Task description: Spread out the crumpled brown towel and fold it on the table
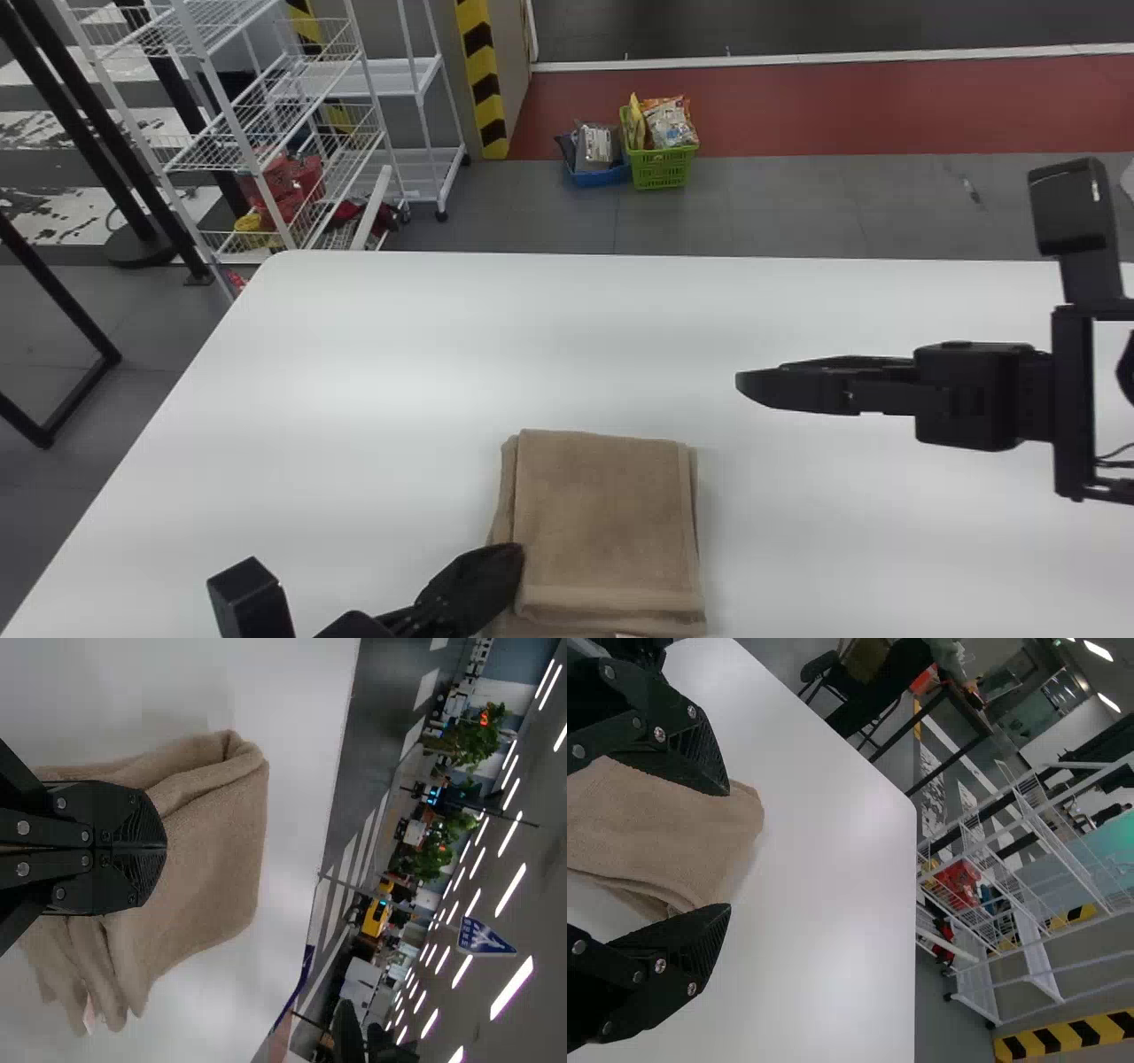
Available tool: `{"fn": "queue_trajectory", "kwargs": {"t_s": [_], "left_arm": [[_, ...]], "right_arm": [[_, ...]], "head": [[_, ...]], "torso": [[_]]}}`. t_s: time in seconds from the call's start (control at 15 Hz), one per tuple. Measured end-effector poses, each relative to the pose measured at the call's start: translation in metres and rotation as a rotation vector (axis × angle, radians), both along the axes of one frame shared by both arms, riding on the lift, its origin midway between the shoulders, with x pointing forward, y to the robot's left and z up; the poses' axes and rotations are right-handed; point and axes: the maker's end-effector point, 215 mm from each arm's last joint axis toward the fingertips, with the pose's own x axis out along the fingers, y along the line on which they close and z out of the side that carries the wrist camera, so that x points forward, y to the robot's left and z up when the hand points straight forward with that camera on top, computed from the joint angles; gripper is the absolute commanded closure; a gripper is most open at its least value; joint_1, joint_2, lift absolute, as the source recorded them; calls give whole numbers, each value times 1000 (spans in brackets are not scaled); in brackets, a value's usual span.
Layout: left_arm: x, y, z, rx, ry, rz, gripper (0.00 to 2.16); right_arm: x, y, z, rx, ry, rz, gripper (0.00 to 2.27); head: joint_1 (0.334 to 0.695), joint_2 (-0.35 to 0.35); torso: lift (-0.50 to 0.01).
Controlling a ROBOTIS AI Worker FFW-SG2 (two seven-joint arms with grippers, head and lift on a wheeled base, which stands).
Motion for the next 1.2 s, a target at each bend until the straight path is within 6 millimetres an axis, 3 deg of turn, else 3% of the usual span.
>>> {"fn": "queue_trajectory", "kwargs": {"t_s": [0.33,0.4,0.53,0.67,0.73,0.93,1.2], "left_arm": [[2,-7,-7,32,-31,-6,2020],[2,-10,3,13,-46,-12,1750],[3,-10,32,-26,-88,-11,1430],[4,-6,59,-67,-125,-1,387],[5,-3,67,-81,-138,4,225],[9,7,74,-90,-152,35,194],[24,41,82,-41,-225,164,164]], "right_arm": [[-1,-11,-2,28,13,-21,458],[-2,-14,-2,37,17,-25,454],[-9,-20,-8,61,17,-32,103],[-8,-32,-20,23,-77,-44,56],[-9,-37,-26,6,-135,-54,56],[-9,-56,-32,-22,-294,-124,53],[-26,-66,-21,-20,-518,-191,76]], "head": [[695,87],[695,81],[695,72],[695,62],[695,57],[695,43],[695,74]], "torso": [[-127],[-127],[-127],[-127],[-127],[-127],[-127]]}}
